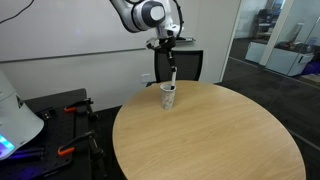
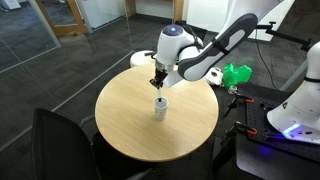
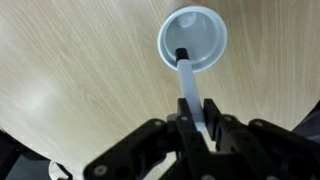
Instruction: Remove the marker from the cup and put it on the table
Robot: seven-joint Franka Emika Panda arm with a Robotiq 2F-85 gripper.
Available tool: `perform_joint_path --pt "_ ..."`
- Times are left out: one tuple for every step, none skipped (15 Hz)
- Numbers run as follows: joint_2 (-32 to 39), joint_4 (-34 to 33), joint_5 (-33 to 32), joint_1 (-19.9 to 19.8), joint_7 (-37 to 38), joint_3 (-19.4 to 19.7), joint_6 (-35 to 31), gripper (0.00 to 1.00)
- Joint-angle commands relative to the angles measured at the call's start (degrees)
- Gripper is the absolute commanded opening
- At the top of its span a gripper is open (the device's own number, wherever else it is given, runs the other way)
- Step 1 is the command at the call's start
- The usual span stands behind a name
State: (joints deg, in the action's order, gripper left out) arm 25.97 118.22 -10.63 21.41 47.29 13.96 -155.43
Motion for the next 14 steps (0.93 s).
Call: perform_joint_path --pt "-7.85 5.96 -4.36 0.46 5.24 1.46 -1.85 0.05" --pt "-9.24 6.7 -5.15 -0.06 6.57 1.26 -2.02 0.05" --pt "-10.71 7.52 -5.79 -0.69 7.91 1.14 -2.5 0.05" --pt "-11.9 8.11 -6.3 -1.33 9.42 1.01 -2.63 0.05" --pt "-12.76 8.52 -6.78 -2.14 10.87 0.8 -2.99 0.05" --pt "-13.3 8.5 -7.81 -2.57 13.03 1.04 -2.64 0.05" --pt "-13.44 8.24 -8.72 -3.28 15.09 1.07 -2.4 0.05" --pt "-13.34 7.75 -9.75 -4.09 17.17 1.06 -1.97 0.05" --pt "-12.8 6.96 -10.93 -4.83 19.58 1.24 -1.6 0.05" --pt "-12.13 6.15 -11.27 -5.83 20.87 1.0 -1.05 0.05" --pt "-11.49 5.64 -11.85 -6.6 22.47 1.0 -0.77 0.05" --pt "-10.79 5.03 -11.49 -7.53 22.92 0.74 -0.15 0.05" --pt "-10.1 4.54 -10.63 -8.57 22.74 0.31 0.35 0.05" --pt "-9.48 4.12 -10.08 -9.35 22.65 0.13 0.71 0.05"
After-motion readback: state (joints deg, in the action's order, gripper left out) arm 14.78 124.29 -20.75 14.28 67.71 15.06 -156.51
